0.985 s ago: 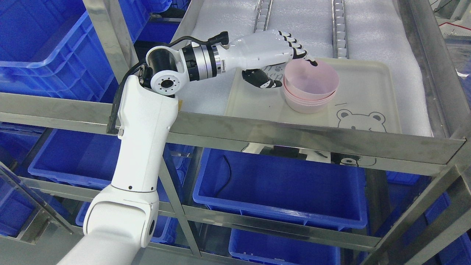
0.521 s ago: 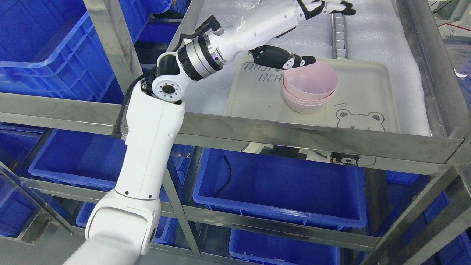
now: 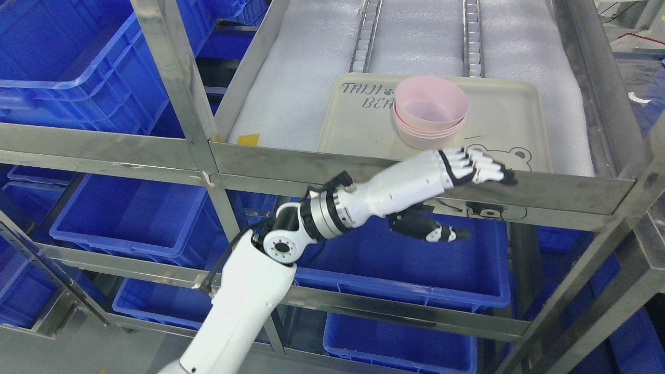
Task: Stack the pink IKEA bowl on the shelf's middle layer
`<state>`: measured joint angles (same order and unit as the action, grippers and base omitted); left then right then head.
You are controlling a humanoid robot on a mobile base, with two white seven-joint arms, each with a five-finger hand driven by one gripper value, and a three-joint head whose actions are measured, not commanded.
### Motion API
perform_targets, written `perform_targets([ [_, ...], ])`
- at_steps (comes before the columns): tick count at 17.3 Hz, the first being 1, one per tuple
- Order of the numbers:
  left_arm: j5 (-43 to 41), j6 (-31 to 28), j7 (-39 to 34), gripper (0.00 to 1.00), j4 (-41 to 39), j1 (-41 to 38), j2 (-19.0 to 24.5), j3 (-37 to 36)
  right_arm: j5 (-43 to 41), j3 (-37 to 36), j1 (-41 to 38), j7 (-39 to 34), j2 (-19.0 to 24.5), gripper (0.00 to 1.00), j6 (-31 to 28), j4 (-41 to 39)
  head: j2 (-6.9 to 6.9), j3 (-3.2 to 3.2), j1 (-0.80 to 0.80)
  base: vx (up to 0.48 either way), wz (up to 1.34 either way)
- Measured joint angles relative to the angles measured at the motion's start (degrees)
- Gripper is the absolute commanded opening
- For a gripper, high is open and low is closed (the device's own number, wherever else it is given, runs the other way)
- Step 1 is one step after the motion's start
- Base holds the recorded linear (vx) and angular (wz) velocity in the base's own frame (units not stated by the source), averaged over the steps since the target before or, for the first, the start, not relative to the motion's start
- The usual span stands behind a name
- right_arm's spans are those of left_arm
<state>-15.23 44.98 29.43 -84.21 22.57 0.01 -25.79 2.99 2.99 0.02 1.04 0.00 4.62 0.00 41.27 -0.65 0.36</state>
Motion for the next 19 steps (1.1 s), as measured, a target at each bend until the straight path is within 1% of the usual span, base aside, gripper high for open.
perform_targets([
  [2,0.45,0.01,0.18,0.92,-0.33,-7.4,0.0,-0.55,0.0,0.0,-0.02,0.0,0.0,1.0,0.0,0.0,-0.02,0.0,0.0,-0.089,-0.23],
  [3,0.81,0.04,0.15,0.92,-0.06,-12.96,0.0,-0.52,0.0,0.0,-0.03,0.0,0.0,1.0,0.0,0.0,-0.02,0.0,0.0,-0.084,-0.29],
  [5,2.73,0.05,-0.66,0.92,1.33,-19.56,0.0,0.38,0.0,0.0,-0.04,0.0,0.0,1.0,0.0,0.01,-0.02,0.0,0.0,-0.076,-0.23],
  [8,7.55,0.05,-7.17,0.95,4.46,-26.72,0.0,2.89,0.0,0.0,-0.02,0.0,0.0,1.0,0.0,0.0,-0.02,0.0,0.0,-0.044,-0.08],
  [10,10.46,0.08,-12.95,0.98,5.89,-29.01,-0.01,4.77,0.0,0.0,-0.02,0.0,0.0,1.0,0.0,0.0,-0.02,0.0,0.0,-0.016,-0.04],
  [11,11.81,-1.27,-15.91,1.0,6.39,-29.59,-0.01,5.81,0.0,0.0,-0.03,0.0,0.0,1.0,0.0,0.0,-0.02,0.0,0.0,-0.01,-0.05],
  [13,14.22,-8.17,-20.52,1.0,6.94,-30.29,-0.01,8.13,0.0,0.0,-0.02,0.0,0.0,1.0,0.0,0.0,-0.02,0.0,0.0,0.0,0.0],
  [16,17.7,-20.22,-22.84,1.0,6.06,-30.69,-0.01,11.04,0.0,0.0,-0.01,0.0,0.0,1.0,0.0,0.0,-0.02,0.0,0.0,0.011,0.0],
  [17,18.56,-22.99,-23.31,1.0,5.51,-30.69,-0.01,11.97,0.0,0.0,-0.01,0.0,0.0,1.0,0.0,0.0,-0.02,0.0,0.0,0.012,0.06],
  [19,19.85,-26.42,-24.2,1.0,4.52,-30.63,-0.01,13.48,0.0,0.0,-0.01,0.0,0.0,1.0,0.0,0.0,-0.02,0.0,0.0,0.01,0.04],
])
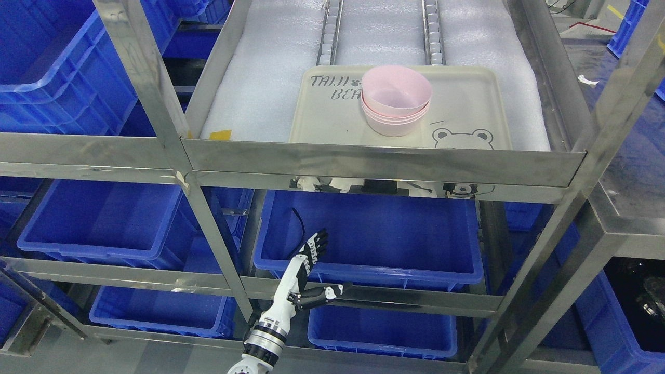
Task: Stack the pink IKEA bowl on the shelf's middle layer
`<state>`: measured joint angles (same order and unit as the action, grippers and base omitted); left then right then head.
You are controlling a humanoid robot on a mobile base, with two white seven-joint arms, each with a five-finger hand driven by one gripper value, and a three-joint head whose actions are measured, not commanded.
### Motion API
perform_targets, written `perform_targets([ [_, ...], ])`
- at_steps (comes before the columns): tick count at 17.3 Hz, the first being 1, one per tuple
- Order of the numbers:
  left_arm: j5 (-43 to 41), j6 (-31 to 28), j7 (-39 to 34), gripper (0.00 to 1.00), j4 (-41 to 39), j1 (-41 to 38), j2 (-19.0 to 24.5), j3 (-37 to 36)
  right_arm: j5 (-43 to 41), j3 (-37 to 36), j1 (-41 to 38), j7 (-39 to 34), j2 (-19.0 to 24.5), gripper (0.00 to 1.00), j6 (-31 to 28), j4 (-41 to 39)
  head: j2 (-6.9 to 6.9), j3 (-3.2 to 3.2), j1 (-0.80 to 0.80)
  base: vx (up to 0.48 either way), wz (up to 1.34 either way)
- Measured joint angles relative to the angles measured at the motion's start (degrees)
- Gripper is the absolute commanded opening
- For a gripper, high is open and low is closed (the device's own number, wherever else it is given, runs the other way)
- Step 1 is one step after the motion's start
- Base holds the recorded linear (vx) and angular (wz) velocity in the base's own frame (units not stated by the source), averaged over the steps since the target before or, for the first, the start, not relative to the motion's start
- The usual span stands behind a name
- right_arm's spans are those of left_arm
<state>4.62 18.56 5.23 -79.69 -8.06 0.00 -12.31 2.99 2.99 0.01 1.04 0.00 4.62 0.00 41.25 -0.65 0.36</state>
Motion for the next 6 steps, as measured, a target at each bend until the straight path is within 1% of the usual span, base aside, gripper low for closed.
perform_targets([
  [2,1.05,-1.52,-0.63,1.0,-1.11,0.08,0.0,1.69,0.0,0.0,-0.01,0.0,0.0,1.0,0.0,0.0,0.0,0.0,0.0,0.0,0.0],
  [6,1.8,-1.7,-0.84,1.0,-2.25,0.08,0.0,3.44,0.0,0.0,-0.01,0.0,0.0,1.0,0.0,0.0,0.0,0.0,0.0,0.0,0.0],
])
